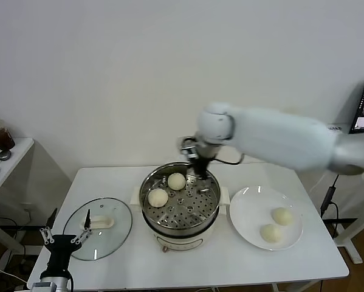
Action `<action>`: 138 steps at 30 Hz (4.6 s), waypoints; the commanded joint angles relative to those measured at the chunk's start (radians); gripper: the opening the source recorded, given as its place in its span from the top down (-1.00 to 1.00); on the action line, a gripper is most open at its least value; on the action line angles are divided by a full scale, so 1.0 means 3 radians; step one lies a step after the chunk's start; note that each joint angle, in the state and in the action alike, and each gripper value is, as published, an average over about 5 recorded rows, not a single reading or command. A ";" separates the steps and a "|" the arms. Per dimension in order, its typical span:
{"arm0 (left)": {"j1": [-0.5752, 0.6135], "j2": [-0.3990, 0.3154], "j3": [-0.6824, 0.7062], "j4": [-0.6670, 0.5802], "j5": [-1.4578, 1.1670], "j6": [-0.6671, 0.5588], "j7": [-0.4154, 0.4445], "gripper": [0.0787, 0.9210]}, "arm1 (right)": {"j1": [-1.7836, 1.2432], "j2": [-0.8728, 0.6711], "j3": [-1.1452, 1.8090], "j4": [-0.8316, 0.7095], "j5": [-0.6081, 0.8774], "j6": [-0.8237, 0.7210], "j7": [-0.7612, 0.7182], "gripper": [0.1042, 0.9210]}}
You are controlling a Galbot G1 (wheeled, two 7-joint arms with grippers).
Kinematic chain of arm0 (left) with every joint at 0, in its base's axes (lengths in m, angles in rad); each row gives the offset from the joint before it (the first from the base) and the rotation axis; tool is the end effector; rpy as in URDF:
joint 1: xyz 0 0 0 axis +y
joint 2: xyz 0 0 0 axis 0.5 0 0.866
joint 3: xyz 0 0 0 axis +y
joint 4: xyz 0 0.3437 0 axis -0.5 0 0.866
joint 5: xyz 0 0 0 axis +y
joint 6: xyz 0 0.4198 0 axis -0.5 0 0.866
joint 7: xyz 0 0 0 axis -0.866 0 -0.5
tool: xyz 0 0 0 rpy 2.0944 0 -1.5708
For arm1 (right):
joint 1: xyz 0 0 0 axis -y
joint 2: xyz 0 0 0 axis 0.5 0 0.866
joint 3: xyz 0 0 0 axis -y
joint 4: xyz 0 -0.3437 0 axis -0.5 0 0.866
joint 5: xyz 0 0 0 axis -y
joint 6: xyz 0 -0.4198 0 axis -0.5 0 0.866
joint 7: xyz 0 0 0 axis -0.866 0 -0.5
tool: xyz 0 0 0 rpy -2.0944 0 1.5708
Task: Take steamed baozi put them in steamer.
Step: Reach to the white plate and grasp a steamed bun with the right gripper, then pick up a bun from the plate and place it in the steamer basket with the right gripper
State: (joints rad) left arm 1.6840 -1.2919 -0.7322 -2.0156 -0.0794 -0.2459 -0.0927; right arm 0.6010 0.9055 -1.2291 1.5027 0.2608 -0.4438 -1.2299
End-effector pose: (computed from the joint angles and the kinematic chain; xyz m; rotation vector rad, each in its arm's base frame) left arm 0.2177 0.1203 -0.3291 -0.1519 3.0138 0.4020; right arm 0.5514 0.0943 -0.0332 1.5157 -1.2162 1.4908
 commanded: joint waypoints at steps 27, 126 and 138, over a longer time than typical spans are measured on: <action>0.0071 -0.0061 -0.0023 0.0006 0.0091 0.0002 0.0004 -0.77 | -0.2590 -0.1421 0.1666 0.0065 -0.1534 0.0634 0.0226 -0.76; 0.0015 -0.0090 -0.0175 0.0009 0.0020 -0.0005 -0.0002 -0.77 | -0.0518 0.1051 -0.0115 -0.0270 -0.1534 0.3441 0.0254 0.05; 0.0015 -0.0105 -0.0163 0.0010 0.0027 -0.0006 -0.0001 -0.77 | -0.0340 0.0905 -0.0021 -0.0185 -0.1194 0.3327 0.0225 -0.53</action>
State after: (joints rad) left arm 1.6883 -1.3237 -0.7809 -2.0129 -0.0715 -0.2474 -0.0934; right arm 0.4649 1.1970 -1.2496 1.4394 -0.1370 0.5446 -1.1535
